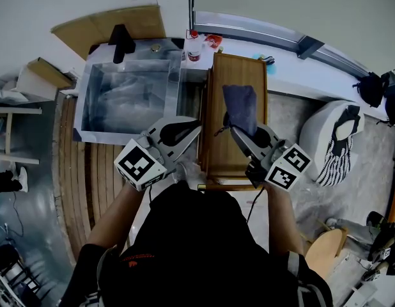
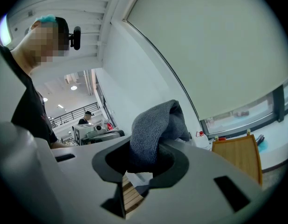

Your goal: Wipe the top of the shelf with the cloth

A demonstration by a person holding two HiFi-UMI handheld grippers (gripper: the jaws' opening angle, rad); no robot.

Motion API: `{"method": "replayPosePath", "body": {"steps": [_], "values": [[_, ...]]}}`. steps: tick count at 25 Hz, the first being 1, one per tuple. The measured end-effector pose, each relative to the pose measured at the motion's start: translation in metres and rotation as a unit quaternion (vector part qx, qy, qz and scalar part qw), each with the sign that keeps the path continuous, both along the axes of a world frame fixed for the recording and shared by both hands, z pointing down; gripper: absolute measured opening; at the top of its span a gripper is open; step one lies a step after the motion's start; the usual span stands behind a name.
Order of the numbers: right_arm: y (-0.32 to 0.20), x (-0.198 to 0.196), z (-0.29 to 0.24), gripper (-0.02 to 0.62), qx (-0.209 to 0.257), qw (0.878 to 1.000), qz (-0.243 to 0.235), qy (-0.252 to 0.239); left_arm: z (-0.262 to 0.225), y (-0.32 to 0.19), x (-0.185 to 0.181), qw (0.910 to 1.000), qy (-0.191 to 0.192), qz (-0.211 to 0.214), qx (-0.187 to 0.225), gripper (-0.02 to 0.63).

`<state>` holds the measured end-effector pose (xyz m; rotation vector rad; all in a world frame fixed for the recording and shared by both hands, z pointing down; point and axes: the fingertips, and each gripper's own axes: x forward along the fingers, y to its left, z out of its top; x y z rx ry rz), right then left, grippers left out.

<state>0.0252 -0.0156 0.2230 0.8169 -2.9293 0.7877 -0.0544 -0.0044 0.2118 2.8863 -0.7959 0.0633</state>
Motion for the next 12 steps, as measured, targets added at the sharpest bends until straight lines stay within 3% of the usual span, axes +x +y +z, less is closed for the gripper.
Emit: {"method": "replayPosePath", "body": {"steps": [4,12], "values": [[0.0004,0.0003,0.0016,0.086,0.000,1.000,-0.001,0.002,-0.0023,0.0000,0.0016,0.9997,0.004,-0.010,-0.023,0.028],[-0.0050,0.0028,0.0064,0.086,-0.004,1.000,-0.001,0.003,0.0046,-0.0081,0.0035,1.0000,-0.001,-0.006,-0.007,0.028]]}}
